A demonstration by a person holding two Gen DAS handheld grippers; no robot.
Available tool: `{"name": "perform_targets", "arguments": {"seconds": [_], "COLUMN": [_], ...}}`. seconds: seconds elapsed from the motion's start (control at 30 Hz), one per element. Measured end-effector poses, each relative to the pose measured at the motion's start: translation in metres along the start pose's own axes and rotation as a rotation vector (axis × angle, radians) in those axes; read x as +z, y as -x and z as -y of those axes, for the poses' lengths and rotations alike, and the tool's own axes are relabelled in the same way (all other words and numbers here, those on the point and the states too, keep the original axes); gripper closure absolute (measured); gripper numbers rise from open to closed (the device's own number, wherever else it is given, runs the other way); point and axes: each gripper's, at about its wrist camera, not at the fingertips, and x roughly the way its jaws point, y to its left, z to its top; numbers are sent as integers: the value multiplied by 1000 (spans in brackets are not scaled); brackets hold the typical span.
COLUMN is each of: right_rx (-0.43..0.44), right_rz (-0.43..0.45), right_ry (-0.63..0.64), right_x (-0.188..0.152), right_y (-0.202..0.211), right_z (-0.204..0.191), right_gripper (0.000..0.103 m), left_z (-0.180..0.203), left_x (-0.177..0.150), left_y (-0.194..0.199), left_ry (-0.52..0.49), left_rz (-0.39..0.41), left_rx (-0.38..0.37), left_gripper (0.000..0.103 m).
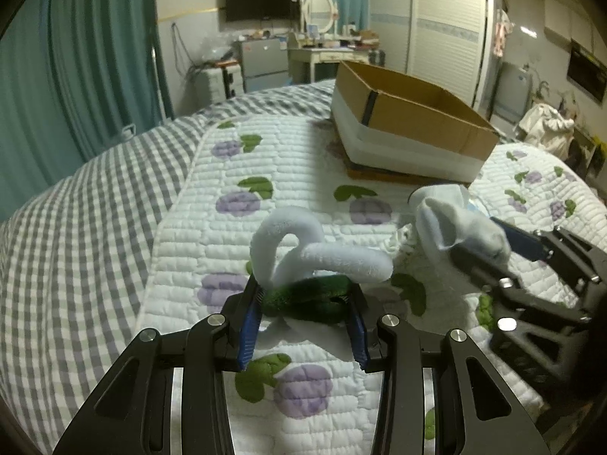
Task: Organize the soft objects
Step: 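Grasp the white sock with the right gripper while the left grasps the white loop cloth, then carry the white sock and loop cloth into the box and release both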
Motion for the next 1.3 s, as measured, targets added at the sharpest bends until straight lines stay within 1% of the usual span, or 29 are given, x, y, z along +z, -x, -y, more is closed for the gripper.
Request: {"name": "perform_targets", "arguments": {"seconds": [0.1,0.2,0.3,0.43,0.53,0.63,0.77,0.87,1.0,1.07,1.1,1.17,1.3], "right_rx": [74,113,142,168,189,208,239,269,303,296,293,284,245], "right_rz": [18,41,63,110,136,174,211,212,216,219,217,211,201], "right_ry": [-24,-39,-54,-75,-101,-120,-139,-152,-168,-176,-182,-187,-181], "right_x": [1,2,7,19,29,46,73,90,112,126,134,147,168], "right_y": [20,43,66,101,121,139,152,149,135,122,113,95,49], "right_z": [4,8,15,34,51,72,101,118,140,151,158,168,185], "right_gripper": [63,64,64,66,67,67,68,68,68,69,69,69,69], "left_z": [2,8,20,39,53,69,83,90,97,99,100,102,107], "left_x": [-5,-6,-1,14,27,49,77,101,129,149,153,171,192], "left_y": [7,16,30,52,65,77,85,81,65,47,42,21,-16], "left_ry": [-5,-13,-29,-43,-57,-83,-80,-73,-83,-83,-83,-92,-111], "left_rz": [2,9,28,57,78,111,147,165,180,174,172,167,158], "left_rx": [21,38,23,-14,-28,-38,-66,-88,-75,-75,-75,-62,-40], "left_gripper": [64,64,64,64,64,64,64,64,64,64,64,64,64]}}
